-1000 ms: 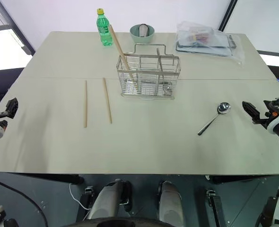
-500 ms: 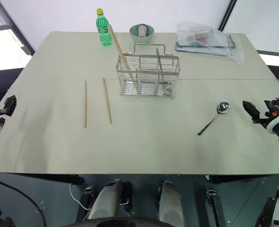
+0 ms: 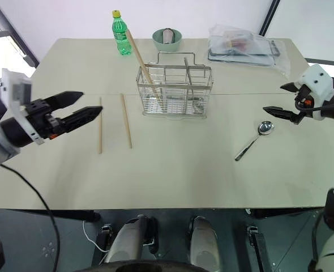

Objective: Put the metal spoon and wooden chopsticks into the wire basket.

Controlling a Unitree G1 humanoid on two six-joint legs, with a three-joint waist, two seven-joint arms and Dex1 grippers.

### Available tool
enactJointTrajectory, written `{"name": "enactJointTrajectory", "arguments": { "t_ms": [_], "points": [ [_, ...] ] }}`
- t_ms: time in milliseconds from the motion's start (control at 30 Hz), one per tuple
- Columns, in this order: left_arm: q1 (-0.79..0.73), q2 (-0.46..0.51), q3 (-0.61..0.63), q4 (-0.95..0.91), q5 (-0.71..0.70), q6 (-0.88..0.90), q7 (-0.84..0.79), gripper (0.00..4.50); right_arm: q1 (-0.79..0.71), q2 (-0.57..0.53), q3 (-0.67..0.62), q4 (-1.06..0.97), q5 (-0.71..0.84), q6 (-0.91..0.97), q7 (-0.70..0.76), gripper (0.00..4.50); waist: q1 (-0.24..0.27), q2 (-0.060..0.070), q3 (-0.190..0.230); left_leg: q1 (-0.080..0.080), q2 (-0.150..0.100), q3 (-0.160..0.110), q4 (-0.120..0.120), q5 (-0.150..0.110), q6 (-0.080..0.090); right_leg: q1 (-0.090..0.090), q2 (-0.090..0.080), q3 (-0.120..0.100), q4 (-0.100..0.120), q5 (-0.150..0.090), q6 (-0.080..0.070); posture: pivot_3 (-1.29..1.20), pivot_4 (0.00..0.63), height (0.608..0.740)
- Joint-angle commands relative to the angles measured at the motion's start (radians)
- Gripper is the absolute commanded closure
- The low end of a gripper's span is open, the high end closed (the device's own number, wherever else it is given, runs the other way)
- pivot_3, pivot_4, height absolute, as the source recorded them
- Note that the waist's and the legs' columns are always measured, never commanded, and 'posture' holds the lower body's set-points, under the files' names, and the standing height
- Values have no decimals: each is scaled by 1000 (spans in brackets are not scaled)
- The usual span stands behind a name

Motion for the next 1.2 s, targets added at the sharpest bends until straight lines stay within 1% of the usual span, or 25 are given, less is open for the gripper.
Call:
{"name": "enactJointTrajectory", "arguments": {
  "t_ms": [33, 100, 167, 300, 367, 467, 567, 633, 767, 867, 900, 967, 1067, 1167, 1200],
  "points": [
    [-72, 20, -121, -14, -51, 75, -10, 65, -116, -18, 152, 85, -171, -224, 154, 0, -6, 0, 0, 0, 0, 0, 0, 0, 0, 0, 0, 0, 0, 0, 0, 0, 150, 707],
    [-113, -3, -164, -20, -64, 75, -7, 65, -168, -6, 226, 132, -244, -333, 213, 0, -9, 0, 0, 0, 0, 0, -1, 0, 0, 1, 0, 0, 0, 0, 1, 0, 150, 707],
    [-165, -37, -209, -11, -74, 76, 1, 65, -223, 11, 303, 183, -332, -449, 226, 0, -10, 0, 0, 0, 0, 0, 0, 1, -1, 1, 0, 0, 0, 0, 1, 0, 150, 707],
    [-252, -65, -295, -6, -74, 89, -47, 65, -322, 65, 449, 293, -527, -640, 115, 0, -15, 0, 1, 1, 0, 0, 0, 2, -3, 0, 0, 1, 2, 0, 1, 0, 150, 707],
    [-277, -75, -319, -6, -50, 82, -48, 65, -354, 89, 499, 333, -601, -672, 45, 0, -15, 0, 1, 2, 0, 0, 0, 3, -4, 0, 0, 1, 5, -1, 1, 0, 150, 707],
    [-294, -85, -337, -5, -34, 76, -50, 65, -383, 122, 543, 371, -668, -708, -30, 0, -15, 0, 1, 3, 0, 0, 0, 4, -6, 0, 0, 1, 8, -1, 0, 0, 150, 707],
    [-311, -102, -342, -10, -38, 77, -43, 65, -402, 145, 627, 391, -781, -757, -126, 0, -14, 0, 1, 4, 0, -1, 0, 4, -7, 0, 0, 2, 9, -1, 0, 0, 150, 707],
    [-317, -107, -342, -17, -40, 80, -41, 65, -409, 156, 655, 408, -820, -774, -165, 0, -11, 0, 1, 4, 0, -1, 0, 4, -7, 0, 0, 2, 9, -1, 0, 0, 150, 707],
    [-328, -109, -339, -14, -28, 79, -33, 65, -412, 190, 679, 431, -857, -790, -213, 0, -14, 0, 1, 5, 0, -1, 0, 4, -7, 1, 0, 2, 9, -1, 0, 0, 150, 707],
    [-338, -104, -328, -7, -25, 79, -29, 65, -393, 208, 675, 449, -850, -797, -185, 0, -14, 0, 1, 6, 0, -1, 0, 4, -7, 2, 0, 2, 9, -1, 0, 0, 150, 707],
    [-341, -102, -323, -2, -25, 80, -27, 23, -383, 215, 664, 455, -835, -797, -166, 259, -14, 0, 1, 6, 0, -1, 0, 4, -7, 2, 0, 2, 9, -1, 0, 0, 150, 707],
    [-344, -101, -318, 1, -24, 80, -24, 0, -369, 222, 647, 460, -814, -800, -141, 930, -13, 0, 1, 8, 0, -1, 0, 4, -7, 3, 0, 2, 9, -1, 0, 0, 150, 707],
    [-345, -98, -312, 4, -23, 78, -18, 0, -346, 226, 625, 458, -782, -816, -111, 2356, -12, -1, 1, 11, 0, -1, 0, 4, -7, 6, 0, 2, 9, -1, 0, 0, 150, 707],
    [-350, -99, -306, 9, -25, 79, -13, 0, -329, 219, 614, 453, -773, -831, -91, 4035, -17, -1, 1, 17, 0, -1, -2, 4, -7, 11, 0, 2, 8, -2, 0, 0, 150, 707],
    [-350, -98, -305, 9, -25, 80, -13, 0, -326, 218, 611, 452, -771, -833, -86, 4452, -17, -1, 1, 17, 0, -1, -2, 4, -7, 11, 1, 2, 8, -2, 0, 0, 150, 707]
  ]
}}
